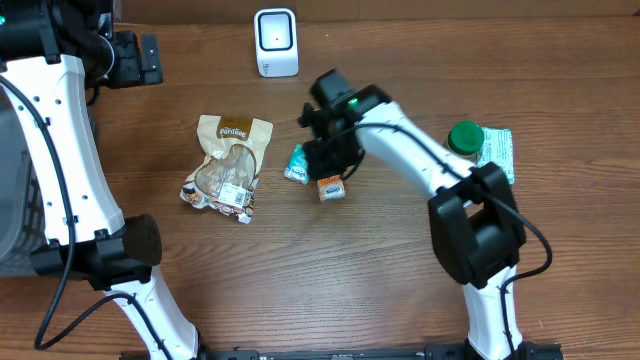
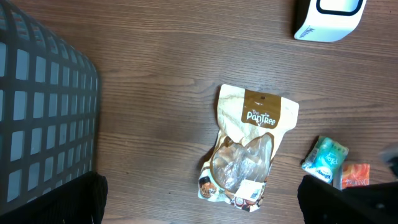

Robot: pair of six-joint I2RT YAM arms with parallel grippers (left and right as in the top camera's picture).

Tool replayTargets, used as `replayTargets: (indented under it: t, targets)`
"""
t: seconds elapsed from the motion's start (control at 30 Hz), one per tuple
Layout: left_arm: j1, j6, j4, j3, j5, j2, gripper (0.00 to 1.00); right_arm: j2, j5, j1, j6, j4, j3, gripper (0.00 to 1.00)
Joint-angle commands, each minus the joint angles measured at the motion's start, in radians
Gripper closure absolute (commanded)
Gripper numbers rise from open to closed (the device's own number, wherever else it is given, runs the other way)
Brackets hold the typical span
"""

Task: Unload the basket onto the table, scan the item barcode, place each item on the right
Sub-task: 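Reach the right gripper to the orange packet and grasp it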

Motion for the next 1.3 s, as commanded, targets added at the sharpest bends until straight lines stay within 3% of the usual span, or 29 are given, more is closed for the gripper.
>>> replayTargets:
  t: [0.0, 0.17, 0.53, 0.77, 0.93, 0.97, 1.03, 1.27]
  targets:
    - [-0.001, 0.012, 0.001, -0.002, 0.007, 0.002, 0.01, -0.005, 0.068, 0.052, 0.243, 0.027, -0.051, 0.96]
    - [-0.001, 0.012, 0.001, -0.002, 0.007, 0.002, 0.0, -0.005, 0.209, 0.07, 0.361, 0.068, -0.133, 0.96]
    - [-0.001, 0.012, 0.001, -0.002, 0.007, 0.002, 0.0, -0.005, 0.441, -0.044, 0.358, -0.032, -0.143, 0.96]
    - [-0.001, 0.012, 0.001, -0.002, 0.007, 0.002, 0.0, -0.005, 0.521, -0.152, 0.205, 0.127, -0.143, 0.96]
    - [-0.001, 0.012, 0.001, -0.002, 0.007, 0.002, 0.0, -0.005, 0.372, -0.188, 0.158, 0.317, -0.143, 0.95]
    - [-0.001, 0.012, 0.001, -0.002, 0.007, 0.002, 0.0, -0.005, 0.328, -0.188, 0.142, 0.347, -0.143, 0.92]
    - [-0.001, 0.012, 0.001, -0.002, 0.007, 0.002, 0.01, -0.005, 0.284, -0.188, 0.138, 0.383, -0.143, 0.74]
    - [-0.001, 0.012, 0.001, -0.002, 0.007, 0.002, 0.0, -0.017, 0.191, -0.204, 0.142, 0.303, -0.089, 0.59]
